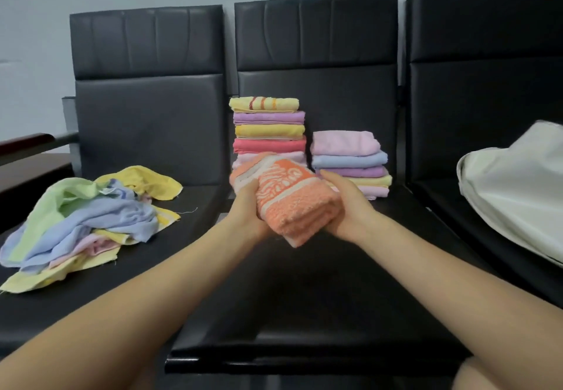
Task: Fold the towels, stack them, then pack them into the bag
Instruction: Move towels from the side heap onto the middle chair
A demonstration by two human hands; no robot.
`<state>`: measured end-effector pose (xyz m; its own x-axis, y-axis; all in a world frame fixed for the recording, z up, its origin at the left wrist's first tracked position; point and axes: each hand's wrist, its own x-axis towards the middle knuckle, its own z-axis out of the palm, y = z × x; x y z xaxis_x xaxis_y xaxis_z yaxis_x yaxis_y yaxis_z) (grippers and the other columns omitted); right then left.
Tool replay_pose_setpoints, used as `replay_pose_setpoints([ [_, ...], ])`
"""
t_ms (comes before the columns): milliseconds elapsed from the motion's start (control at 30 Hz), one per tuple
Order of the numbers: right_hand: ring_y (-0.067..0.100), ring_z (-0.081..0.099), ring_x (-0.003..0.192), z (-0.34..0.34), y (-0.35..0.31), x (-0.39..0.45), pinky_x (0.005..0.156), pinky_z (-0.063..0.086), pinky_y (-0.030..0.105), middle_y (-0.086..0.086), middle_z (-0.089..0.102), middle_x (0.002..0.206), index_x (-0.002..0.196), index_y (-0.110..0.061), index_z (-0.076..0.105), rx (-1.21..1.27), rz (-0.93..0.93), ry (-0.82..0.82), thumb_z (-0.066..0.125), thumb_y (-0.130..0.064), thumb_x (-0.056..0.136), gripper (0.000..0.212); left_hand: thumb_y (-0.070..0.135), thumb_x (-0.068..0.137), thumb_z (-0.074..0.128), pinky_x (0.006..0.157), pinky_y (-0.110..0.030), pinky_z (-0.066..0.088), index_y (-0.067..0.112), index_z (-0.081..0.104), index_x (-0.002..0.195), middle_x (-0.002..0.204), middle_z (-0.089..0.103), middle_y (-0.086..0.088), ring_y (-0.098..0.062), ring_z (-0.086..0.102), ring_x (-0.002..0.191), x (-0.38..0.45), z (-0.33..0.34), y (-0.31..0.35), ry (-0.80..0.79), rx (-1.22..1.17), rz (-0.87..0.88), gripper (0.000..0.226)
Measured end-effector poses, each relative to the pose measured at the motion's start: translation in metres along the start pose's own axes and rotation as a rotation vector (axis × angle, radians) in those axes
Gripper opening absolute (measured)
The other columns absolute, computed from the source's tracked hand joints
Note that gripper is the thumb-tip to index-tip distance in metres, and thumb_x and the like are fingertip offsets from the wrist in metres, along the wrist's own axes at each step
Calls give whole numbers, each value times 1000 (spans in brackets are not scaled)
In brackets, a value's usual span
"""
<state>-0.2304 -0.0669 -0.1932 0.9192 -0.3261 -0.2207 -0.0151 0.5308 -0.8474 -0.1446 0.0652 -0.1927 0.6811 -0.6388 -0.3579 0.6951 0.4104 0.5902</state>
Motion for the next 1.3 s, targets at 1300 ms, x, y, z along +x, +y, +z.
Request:
replay_pose_setpoints([
  [1300, 33, 25, 136, -131, -134, 189, 107, 27, 48, 17, 31, 147, 143, -11, 39, -1521, -663, 872, 30, -42, 102, 51, 22, 104, 29, 118, -39, 17, 4, 32, 148, 153, 28, -22, -33, 23, 143, 245, 120, 5, 90, 1710, 1048, 48],
])
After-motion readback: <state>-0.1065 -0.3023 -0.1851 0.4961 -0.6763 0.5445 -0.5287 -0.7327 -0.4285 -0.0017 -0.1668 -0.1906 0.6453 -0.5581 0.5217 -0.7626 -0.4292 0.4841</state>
